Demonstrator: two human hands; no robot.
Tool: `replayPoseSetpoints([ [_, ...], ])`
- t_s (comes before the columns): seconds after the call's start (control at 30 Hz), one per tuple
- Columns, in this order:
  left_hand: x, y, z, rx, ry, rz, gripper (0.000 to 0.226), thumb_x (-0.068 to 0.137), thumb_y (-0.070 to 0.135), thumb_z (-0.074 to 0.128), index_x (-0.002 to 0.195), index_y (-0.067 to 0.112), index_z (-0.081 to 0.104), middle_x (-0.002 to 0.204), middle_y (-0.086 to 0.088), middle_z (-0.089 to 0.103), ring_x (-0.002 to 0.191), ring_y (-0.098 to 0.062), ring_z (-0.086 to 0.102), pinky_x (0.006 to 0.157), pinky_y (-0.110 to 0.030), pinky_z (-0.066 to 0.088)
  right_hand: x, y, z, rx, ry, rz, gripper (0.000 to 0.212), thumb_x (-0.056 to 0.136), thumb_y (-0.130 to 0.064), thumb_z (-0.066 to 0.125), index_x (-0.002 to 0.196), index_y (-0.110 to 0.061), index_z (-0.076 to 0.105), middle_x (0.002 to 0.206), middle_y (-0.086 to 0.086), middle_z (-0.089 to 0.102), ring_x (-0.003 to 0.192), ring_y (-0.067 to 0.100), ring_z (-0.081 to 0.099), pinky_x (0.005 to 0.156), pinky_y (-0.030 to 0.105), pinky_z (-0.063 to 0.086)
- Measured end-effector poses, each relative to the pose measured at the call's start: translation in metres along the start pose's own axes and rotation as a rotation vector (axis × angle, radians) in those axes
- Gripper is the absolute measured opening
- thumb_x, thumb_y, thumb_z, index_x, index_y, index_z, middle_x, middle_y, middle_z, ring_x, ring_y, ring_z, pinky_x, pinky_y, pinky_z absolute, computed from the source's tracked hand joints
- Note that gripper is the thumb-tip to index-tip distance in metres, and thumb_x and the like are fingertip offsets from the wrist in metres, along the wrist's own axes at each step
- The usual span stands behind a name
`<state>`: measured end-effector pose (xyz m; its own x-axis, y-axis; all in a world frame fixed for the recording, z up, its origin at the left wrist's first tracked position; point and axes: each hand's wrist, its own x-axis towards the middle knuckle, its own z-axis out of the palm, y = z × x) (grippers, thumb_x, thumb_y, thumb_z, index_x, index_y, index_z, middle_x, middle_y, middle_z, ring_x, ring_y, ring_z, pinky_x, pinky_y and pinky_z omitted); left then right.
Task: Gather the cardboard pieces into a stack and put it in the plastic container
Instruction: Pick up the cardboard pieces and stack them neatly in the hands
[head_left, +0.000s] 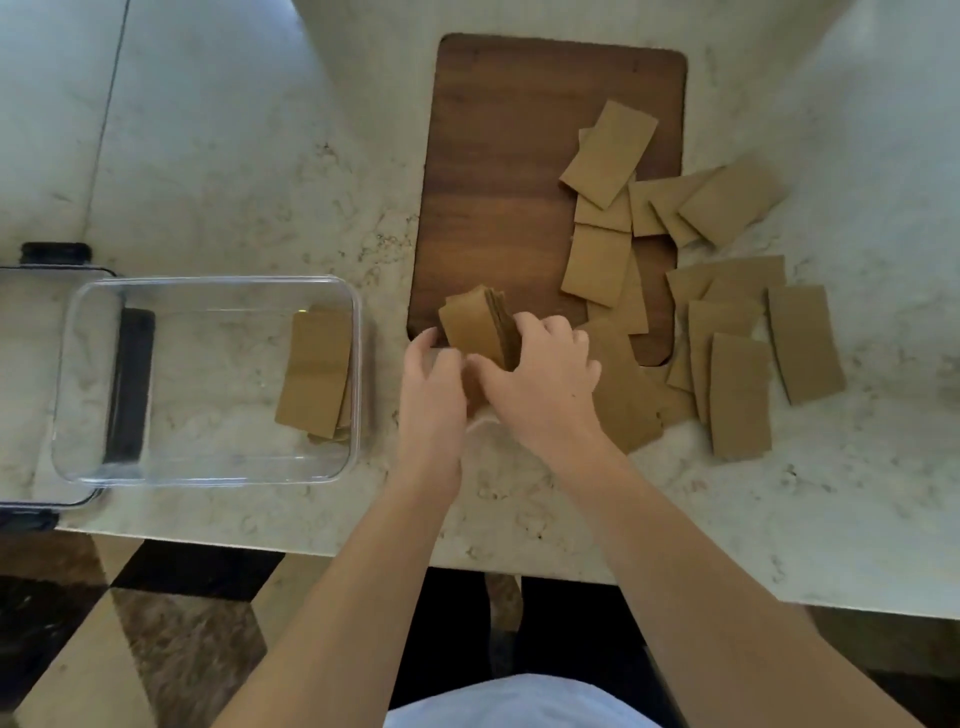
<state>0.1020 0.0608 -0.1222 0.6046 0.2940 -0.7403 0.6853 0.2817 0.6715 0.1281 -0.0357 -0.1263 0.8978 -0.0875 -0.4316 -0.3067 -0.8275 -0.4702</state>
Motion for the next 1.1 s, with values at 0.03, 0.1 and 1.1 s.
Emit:
replayPoseSetpoints([
  [0.03, -0.005, -0.004, 0.0, -0.001, -0.03, 0.02, 0.067, 0.09, 0.041, 0.06, 0.153, 0.045, 0.037, 0.139, -0.004, 0.067, 0.122, -0.02, 0.068, 0.092, -0.038, 0.06, -0.012, 0.004, 0.003, 0.014, 0.034, -0.041, 0.039, 0.09, -0.056, 0.06, 0.116, -0.027, 0.06, 0.111, -0.004, 0.055, 0.116, 0.026, 0.046, 0.085, 0.039, 0.026],
  [0.1, -0.017, -0.014, 0.006, 0.045, -0.073, 0.105, 0.089, 0.077, 0.057, 0.072, 0.156, 0.049, 0.032, 0.145, 0.003, 0.062, 0.131, -0.014, 0.063, 0.109, -0.041, 0.052, -0.03, 0.014, 0.002, 0.13, 0.037, -0.107, 0.023, 0.095, -0.045, 0.061, 0.107, -0.025, 0.058, 0.103, -0.009, 0.06, 0.11, 0.023, 0.054, 0.085, 0.037, 0.038],
  [1.1, -0.105, -0.163, 0.112, -0.037, 0.228, 0.478, 0.032, 0.106, 0.047, 0.047, 0.09, 0.027, 0.067, 0.088, 0.0, 0.073, 0.085, -0.019, 0.074, 0.067, -0.032, 0.06, -0.116, 0.181, -0.003, 1.042, 0.487, -0.006, 0.01, 0.099, -0.036, 0.056, 0.092, -0.032, 0.061, 0.088, -0.01, 0.07, 0.085, 0.007, 0.071, 0.066, 0.023, 0.06],
])
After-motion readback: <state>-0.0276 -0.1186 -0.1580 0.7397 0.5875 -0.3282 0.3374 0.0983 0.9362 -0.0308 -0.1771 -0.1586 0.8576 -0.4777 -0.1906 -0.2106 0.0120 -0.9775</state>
